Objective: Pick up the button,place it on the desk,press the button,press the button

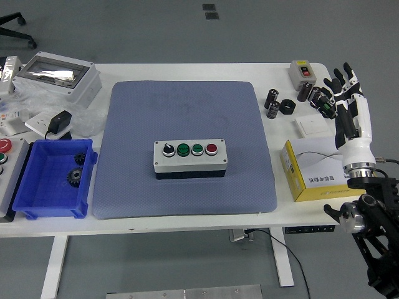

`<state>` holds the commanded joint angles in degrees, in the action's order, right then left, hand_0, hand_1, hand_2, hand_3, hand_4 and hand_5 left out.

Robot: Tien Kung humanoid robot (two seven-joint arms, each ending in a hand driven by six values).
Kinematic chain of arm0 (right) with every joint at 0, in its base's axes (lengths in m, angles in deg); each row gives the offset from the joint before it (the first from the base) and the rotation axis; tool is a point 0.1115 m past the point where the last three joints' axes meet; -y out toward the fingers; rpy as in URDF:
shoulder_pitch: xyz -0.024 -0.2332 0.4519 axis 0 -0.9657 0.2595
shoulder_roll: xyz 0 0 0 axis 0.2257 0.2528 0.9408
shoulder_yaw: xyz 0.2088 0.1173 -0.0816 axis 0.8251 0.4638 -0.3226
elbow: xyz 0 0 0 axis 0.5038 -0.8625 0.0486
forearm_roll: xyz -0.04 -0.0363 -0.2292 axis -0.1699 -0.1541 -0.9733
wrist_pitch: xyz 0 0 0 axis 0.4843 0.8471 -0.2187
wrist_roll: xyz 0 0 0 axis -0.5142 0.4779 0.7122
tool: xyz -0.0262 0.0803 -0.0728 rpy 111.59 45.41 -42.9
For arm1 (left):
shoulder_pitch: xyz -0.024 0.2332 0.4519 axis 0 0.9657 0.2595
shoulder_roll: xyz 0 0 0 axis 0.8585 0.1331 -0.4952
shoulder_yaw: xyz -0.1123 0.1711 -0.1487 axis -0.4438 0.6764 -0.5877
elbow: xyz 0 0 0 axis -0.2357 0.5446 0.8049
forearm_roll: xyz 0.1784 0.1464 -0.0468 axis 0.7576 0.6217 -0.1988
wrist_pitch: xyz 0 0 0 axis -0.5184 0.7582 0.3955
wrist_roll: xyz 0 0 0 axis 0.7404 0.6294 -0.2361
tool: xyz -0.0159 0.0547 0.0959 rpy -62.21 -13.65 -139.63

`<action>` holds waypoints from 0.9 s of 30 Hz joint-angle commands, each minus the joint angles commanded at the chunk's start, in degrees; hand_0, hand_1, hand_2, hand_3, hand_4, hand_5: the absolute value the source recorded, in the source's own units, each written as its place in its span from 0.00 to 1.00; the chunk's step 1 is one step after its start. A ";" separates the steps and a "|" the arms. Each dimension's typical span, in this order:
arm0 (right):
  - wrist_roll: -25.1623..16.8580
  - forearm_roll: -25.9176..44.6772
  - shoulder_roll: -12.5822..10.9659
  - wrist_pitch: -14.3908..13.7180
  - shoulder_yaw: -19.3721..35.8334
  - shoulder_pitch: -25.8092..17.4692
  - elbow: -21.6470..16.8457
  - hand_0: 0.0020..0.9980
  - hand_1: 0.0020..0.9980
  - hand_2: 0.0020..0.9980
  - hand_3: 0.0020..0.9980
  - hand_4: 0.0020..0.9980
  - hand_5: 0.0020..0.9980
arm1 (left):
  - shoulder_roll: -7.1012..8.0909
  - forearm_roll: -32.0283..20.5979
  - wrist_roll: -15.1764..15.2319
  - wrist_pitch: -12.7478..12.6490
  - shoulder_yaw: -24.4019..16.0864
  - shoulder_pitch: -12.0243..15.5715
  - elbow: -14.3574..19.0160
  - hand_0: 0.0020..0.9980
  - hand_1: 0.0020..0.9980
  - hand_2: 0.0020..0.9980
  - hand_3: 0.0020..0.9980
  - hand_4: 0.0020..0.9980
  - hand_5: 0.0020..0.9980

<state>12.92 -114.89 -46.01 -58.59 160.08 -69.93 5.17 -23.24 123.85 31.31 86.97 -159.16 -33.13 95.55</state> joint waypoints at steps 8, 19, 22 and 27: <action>0.10 -0.12 1.57 0.35 0.86 -0.62 0.64 0.86 0.83 0.89 0.95 0.84 0.65 | 1.11 -1.31 -0.09 -0.77 0.41 -0.34 0.07 0.63 0.47 0.48 0.63 0.26 0.00; 0.39 -1.90 1.64 -0.10 1.26 -1.02 0.49 0.86 0.84 0.89 0.93 0.83 0.64 | 1.56 -1.47 0.63 -0.55 0.53 -0.39 -0.24 0.64 0.47 0.48 0.64 0.27 0.00; 0.54 -2.16 1.59 -0.19 1.18 -1.09 0.53 0.86 0.84 0.89 0.93 0.83 0.64 | 1.83 -0.91 1.00 -0.30 0.22 -0.55 -0.41 0.64 0.47 0.48 0.64 0.27 0.00; 1.01 -2.65 1.15 -0.41 1.31 -1.10 0.37 0.87 0.85 0.89 0.93 0.83 0.63 | 2.04 1.20 2.12 0.51 -0.97 -0.97 -0.95 0.64 0.48 0.48 0.64 0.27 0.00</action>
<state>13.93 -117.54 -44.85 -59.00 161.39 -71.04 5.53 -21.21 125.04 33.43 87.48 -160.13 -34.10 94.60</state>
